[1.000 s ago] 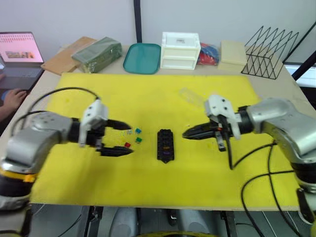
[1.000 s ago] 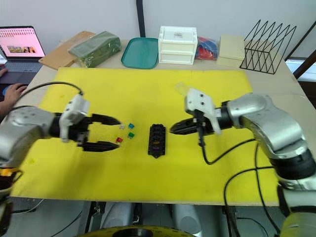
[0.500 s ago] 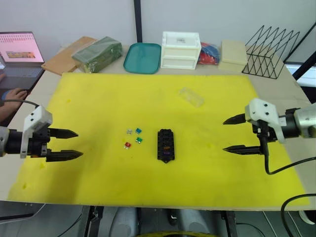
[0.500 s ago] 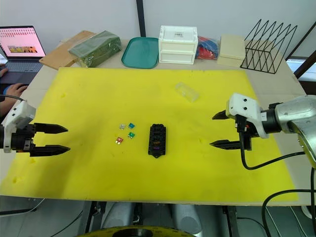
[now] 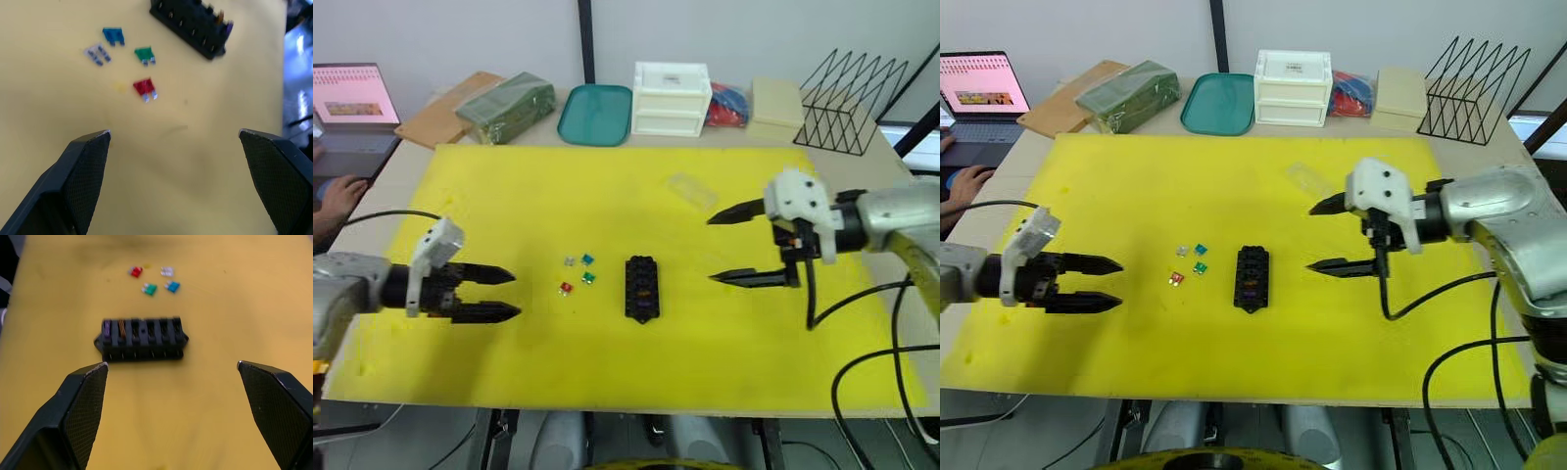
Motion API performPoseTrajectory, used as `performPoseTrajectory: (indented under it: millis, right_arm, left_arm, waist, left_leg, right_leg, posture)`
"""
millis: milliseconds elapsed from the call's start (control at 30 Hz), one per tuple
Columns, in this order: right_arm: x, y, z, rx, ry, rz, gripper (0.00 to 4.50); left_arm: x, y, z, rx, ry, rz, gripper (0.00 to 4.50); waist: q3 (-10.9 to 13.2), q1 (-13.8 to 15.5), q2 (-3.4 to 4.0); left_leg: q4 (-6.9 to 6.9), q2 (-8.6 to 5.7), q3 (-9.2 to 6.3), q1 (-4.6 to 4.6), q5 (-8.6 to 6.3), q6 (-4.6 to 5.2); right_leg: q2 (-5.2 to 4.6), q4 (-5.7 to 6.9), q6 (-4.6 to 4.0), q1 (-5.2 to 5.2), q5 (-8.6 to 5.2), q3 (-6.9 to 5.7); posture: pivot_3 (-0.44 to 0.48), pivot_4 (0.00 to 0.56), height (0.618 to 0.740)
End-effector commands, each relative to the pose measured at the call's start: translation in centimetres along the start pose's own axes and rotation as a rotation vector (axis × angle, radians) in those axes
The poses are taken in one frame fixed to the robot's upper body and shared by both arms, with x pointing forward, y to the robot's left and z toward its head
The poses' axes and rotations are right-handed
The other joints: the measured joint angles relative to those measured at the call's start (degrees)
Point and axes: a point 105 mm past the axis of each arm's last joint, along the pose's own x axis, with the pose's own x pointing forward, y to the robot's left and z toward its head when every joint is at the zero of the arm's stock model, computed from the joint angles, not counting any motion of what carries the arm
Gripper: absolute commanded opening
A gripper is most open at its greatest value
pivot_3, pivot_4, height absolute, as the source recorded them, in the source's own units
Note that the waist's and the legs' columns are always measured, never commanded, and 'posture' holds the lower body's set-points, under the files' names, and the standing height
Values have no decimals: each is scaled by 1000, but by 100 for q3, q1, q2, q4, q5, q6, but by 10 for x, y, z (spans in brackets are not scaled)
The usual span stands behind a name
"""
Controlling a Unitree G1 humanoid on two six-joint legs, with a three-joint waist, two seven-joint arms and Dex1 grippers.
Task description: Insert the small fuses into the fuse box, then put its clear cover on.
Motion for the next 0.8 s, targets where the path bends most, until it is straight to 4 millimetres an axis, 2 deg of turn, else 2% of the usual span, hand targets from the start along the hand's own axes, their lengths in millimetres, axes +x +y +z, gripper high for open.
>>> performPoseTrajectory:
  millis: [33,133,300,467,633,800]
  right_arm:
    - [9,5,16,-63,-26,30,4497]
    - [15,6,20,-77,-38,45,4500]
    - [19,5,24,-88,-46,50,4500]
    - [22,5,26,-102,-46,42,4500]
    - [21,6,27,-101,-45,40,4500]
    - [22,6,27,-104,-43,34,4500]
  left_arm:
    - [10,0,2,-139,-30,-42,4317]
    - [17,8,4,-259,-68,-56,3559]
    - [28,14,3,-415,-77,-83,1728]
    - [39,21,0,-541,-91,-116,1728]
    - [47,25,-8,-568,-56,-108,1728]
    - [54,27,-7,-574,-51,-110,1728]
  waist:
    - [0,2,0]
    - [0,4,-3]
    - [-1,3,-4]
    - [-2,-3,-5]
    - [-2,-1,-5]
    - [-2,10,-5]
  left_leg:
    - [0,0,-1,0,0,0]
    - [1,-3,-4,-1,0,0]
    - [2,-3,-8,-3,0,0]
    - [2,-5,-9,-1,0,0]
    - [2,-4,-11,-1,0,0]
    - [2,-5,-11,-1,1,-1]
  right_leg:
    - [0,0,1,0,0,0]
    - [0,1,1,0,0,-1]
    - [0,1,1,1,1,-3]
    - [0,4,0,1,1,-3]
    - [0,5,0,1,1,-3]
    - [-2,4,0,2,1,-3]
  posture:
    - [0,150,740]
    - [0,150,740]
    - [0,150,740]
    - [0,150,740]
    - [0,150,740]
    - [0,150,740]
